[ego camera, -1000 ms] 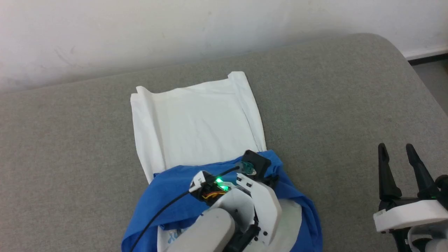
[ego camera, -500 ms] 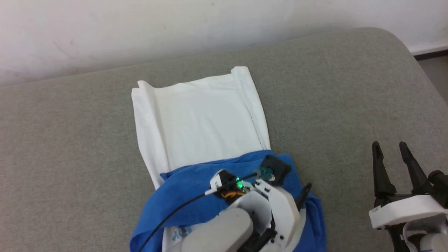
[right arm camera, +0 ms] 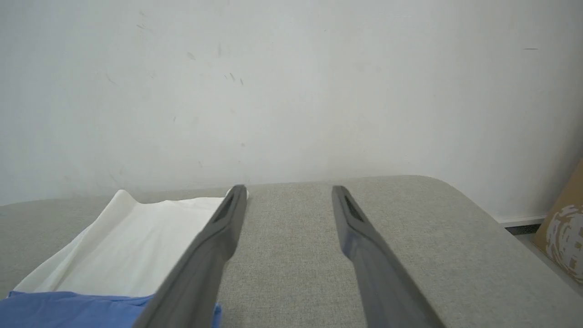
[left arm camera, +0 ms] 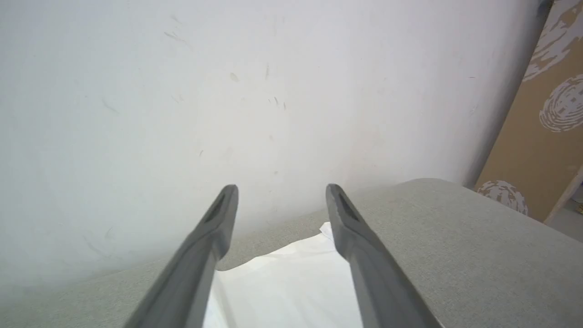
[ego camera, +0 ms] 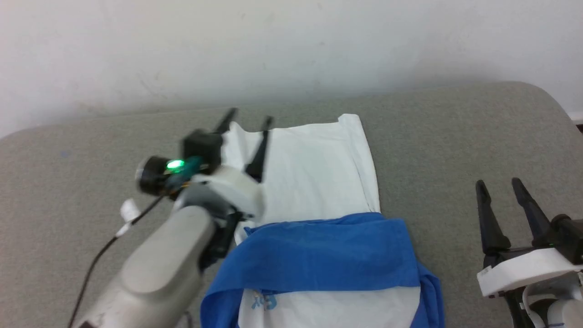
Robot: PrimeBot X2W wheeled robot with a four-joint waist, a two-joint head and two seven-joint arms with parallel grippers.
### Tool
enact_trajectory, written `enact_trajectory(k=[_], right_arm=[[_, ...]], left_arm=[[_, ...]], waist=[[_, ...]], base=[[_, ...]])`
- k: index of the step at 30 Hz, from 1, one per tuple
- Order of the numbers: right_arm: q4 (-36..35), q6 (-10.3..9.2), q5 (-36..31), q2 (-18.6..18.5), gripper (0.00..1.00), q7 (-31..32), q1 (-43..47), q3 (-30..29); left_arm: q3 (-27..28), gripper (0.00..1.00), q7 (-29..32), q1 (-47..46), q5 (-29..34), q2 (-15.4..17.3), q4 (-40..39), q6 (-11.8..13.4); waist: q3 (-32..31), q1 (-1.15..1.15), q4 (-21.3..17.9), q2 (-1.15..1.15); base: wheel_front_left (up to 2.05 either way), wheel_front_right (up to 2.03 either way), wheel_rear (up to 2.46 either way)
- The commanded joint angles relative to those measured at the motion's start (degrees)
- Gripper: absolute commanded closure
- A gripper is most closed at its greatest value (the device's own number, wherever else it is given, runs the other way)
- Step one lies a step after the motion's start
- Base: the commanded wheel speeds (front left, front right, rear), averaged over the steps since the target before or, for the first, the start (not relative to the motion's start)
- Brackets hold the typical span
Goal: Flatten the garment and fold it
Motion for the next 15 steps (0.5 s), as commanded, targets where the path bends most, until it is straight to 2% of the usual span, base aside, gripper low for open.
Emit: enact_trajectory(k=[1, 5, 8, 11, 15], right_arm=[[-0.51, -0.12, 0.33, -0.22, 0.0, 0.37, -0.14, 0.69], [-0.98, -0.12, 0.62, -0.61, 0.0, 0.94, -0.41, 1.96], [-0.87, -0.12, 0.75, -1.32, 0.0, 1.58, -1.37, 3.54], [-0.53, -0.12, 0.72, -2.02, 0.0, 2.1, -2.7, 5.16], [-0.23, -0.12, 0.75, -2.06, 0.0, 2.11, -4.57, 6.19]], left_arm=[[1.7, 0.0, -1.92, 2.38, -0.28, 2.14, -1.15, 0.61], [5.26, 0.0, -4.28, 7.24, -1.48, 7.65, -3.45, 1.25], [6.24, 0.0, -4.65, 9.69, -2.07, 10.35, -4.29, 0.93], [6.87, 0.0, -5.02, 11.07, -2.08, 11.94, -4.65, 1.03], [7.84, 0.0, -5.6, 12.28, -2.31, 12.18, -6.11, 1.46]], waist=[[-0.96, 0.01, 1.56, 0.0], [-0.23, 0.01, 2.76, 0.0], [0.64, 0.01, 3.26, 0.0], [1.74, 0.01, 3.41, 0.0], [4.1, 0.01, 3.51, 0.0]], base=[[0.0, 0.0, 0.0], [0.0, 0.0, 0.0], [0.0, 0.0, 0.0], [0.0, 0.0, 0.0], [0.0, 0.0, 0.0]])
